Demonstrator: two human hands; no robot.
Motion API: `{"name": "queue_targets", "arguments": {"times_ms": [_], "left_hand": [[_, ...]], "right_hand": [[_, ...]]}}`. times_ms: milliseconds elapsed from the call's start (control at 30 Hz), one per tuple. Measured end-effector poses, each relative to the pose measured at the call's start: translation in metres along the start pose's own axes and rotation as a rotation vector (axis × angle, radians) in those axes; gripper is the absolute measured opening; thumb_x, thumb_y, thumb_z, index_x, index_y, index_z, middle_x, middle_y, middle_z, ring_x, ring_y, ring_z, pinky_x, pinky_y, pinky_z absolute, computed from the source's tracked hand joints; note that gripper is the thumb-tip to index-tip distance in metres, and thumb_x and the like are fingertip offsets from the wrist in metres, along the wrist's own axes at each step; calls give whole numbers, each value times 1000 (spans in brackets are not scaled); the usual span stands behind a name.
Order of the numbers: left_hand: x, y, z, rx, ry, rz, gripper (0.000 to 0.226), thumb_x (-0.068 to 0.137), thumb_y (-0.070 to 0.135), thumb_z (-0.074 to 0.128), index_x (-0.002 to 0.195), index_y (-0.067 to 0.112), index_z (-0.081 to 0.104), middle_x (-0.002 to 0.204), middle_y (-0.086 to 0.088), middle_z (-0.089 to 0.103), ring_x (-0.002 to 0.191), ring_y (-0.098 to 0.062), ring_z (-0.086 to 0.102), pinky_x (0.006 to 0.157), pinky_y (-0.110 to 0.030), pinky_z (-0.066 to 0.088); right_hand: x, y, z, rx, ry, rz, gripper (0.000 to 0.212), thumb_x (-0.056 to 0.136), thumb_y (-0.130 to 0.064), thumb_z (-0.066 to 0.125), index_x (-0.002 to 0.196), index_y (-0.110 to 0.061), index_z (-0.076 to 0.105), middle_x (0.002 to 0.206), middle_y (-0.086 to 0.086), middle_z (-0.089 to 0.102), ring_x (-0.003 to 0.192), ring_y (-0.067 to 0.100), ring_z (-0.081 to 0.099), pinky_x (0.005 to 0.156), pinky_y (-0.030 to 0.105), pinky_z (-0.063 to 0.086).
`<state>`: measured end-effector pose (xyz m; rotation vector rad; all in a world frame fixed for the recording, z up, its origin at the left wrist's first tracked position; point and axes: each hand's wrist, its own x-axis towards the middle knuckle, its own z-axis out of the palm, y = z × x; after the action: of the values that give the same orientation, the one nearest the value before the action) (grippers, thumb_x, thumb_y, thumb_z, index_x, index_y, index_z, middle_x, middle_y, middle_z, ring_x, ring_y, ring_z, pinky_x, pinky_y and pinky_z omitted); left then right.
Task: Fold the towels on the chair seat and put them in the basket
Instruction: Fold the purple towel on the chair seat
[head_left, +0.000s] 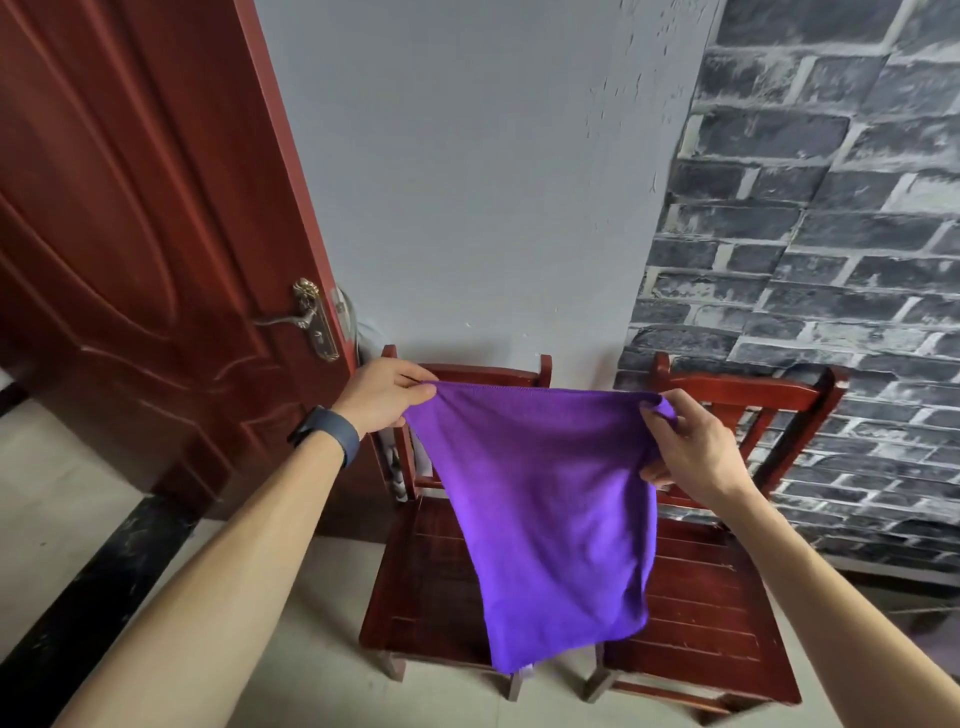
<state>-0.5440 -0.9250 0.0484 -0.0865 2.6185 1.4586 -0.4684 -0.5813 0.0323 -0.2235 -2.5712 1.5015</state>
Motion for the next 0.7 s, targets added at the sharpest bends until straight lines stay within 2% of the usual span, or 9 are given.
{"name": "queue_targets", "arguments": {"times_ms": [133, 200, 300, 367, 433, 500, 567, 633, 700], "left_hand": [[6, 0, -4, 339, 228, 108, 17, 86, 40, 70, 95, 27, 75, 98, 6, 75, 92, -13, 68, 80, -26, 52], [6, 4, -4, 470, 317, 118, 19, 86, 47, 66, 92, 30, 72, 98, 10, 74, 96, -18, 68, 78, -28, 51], [2, 13, -4, 580, 413, 143, 26, 89, 47, 63, 94, 24, 72, 99, 4, 74, 97, -25, 66, 75, -30, 49], [3, 16, -4, 521, 412, 157, 26, 89, 47, 64, 92, 23, 71, 95, 3, 74, 92, -24, 68, 76, -33, 53], [5, 25, -1, 261, 308, 192, 16, 88, 38, 68, 87, 22, 70, 84, 2, 74, 75, -24, 69, 70, -36, 57], [5, 41, 5, 3, 199, 230, 6, 89, 25, 69, 84, 29, 71, 81, 2, 73, 66, -22, 67, 60, -31, 58], [4, 61, 11, -74, 134, 301, 14, 90, 19, 68, 87, 32, 72, 82, 4, 72, 62, -12, 67, 56, -19, 52], [1, 81, 19, -81, 85, 355, 8, 88, 23, 71, 91, 30, 74, 83, 6, 73, 61, -3, 66, 58, -15, 49], [-3, 101, 28, -53, 42, 401, 8, 85, 30, 74, 92, 31, 76, 85, 11, 74, 70, 1, 67, 63, -16, 50]], "right_hand": [[2, 3, 0, 76, 86, -25, 9, 96, -18, 63, 98, -25, 69, 86, 7, 67, 57, 20, 72, 54, 40, 62], [2, 5, 0, 116, 102, -24, 13, 95, -17, 64, 104, -22, 72, 84, 8, 69, 57, 20, 72, 58, 40, 63], [1, 2, -2, 244, 100, -7, 12, 95, -17, 65, 103, -26, 66, 82, 12, 72, 62, 30, 74, 66, 46, 62], [0, -6, -5, 294, 103, 6, 6, 96, -17, 64, 101, -20, 63, 84, 15, 74, 67, 30, 75, 68, 48, 62], [3, -12, -5, 263, 98, -16, 8, 98, -20, 62, 103, -15, 66, 90, 15, 75, 73, 25, 76, 73, 47, 62], [6, -20, -4, 181, 71, -85, 15, 94, -34, 64, 104, -25, 73, 100, 4, 73, 78, 20, 76, 81, 45, 61], [10, -33, -3, 111, 38, -145, 24, 87, -47, 67, 106, -34, 76, 102, -3, 69, 80, 17, 75, 84, 41, 60], [12, -50, 2, 194, -38, -148, 20, 90, -33, 71, 107, -27, 78, 90, 1, 74, 77, 15, 74, 76, 28, 60], [13, -69, 11, 279, -116, -163, 23, 90, -20, 73, 113, -18, 76, 82, 0, 76, 75, 14, 73, 74, 24, 59]]}}
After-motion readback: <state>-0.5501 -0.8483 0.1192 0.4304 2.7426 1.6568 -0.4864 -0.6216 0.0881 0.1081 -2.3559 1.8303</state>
